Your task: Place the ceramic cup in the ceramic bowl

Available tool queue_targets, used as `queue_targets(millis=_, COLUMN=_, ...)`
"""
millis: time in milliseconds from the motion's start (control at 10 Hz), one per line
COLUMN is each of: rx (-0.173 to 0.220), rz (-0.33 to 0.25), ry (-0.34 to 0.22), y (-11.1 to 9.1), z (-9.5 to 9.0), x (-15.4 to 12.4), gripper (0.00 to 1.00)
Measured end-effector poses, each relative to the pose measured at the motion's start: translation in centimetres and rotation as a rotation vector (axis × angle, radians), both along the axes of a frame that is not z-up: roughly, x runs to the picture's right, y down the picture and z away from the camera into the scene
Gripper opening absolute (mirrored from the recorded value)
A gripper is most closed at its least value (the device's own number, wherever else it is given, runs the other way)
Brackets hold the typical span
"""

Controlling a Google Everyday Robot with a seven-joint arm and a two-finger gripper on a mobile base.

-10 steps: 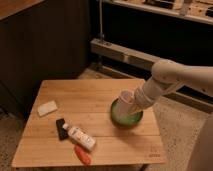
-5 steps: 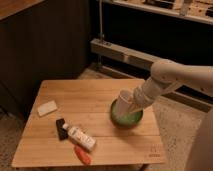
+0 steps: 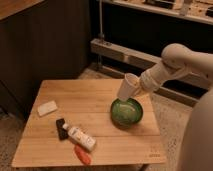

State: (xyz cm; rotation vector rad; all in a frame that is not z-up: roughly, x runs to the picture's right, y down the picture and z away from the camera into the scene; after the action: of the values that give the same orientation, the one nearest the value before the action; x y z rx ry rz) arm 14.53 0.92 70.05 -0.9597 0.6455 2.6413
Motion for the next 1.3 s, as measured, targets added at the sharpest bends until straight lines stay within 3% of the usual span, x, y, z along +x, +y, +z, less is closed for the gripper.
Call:
queue_targets(millis=200, rx=-0.058, rz=0.059, ry=-0.073, y=-0.4, z=0.8, x=1.4, gripper=0.0)
queue_targets(millis=500, rx=-0.103, rz=0.071, ry=-0.113, y=0.2, z=1.5, x=1.5, gripper=0.0)
queue_targets(millis=800, rx=-0.102, rz=0.068, ry=-0.098, y=1.1, z=2.2, x=2.4, gripper=0.0)
queue_targets(millis=1300, rx=-0.139, rz=0.154, ry=-0.173, y=2.2, z=4.7, x=4.2, gripper=0.0)
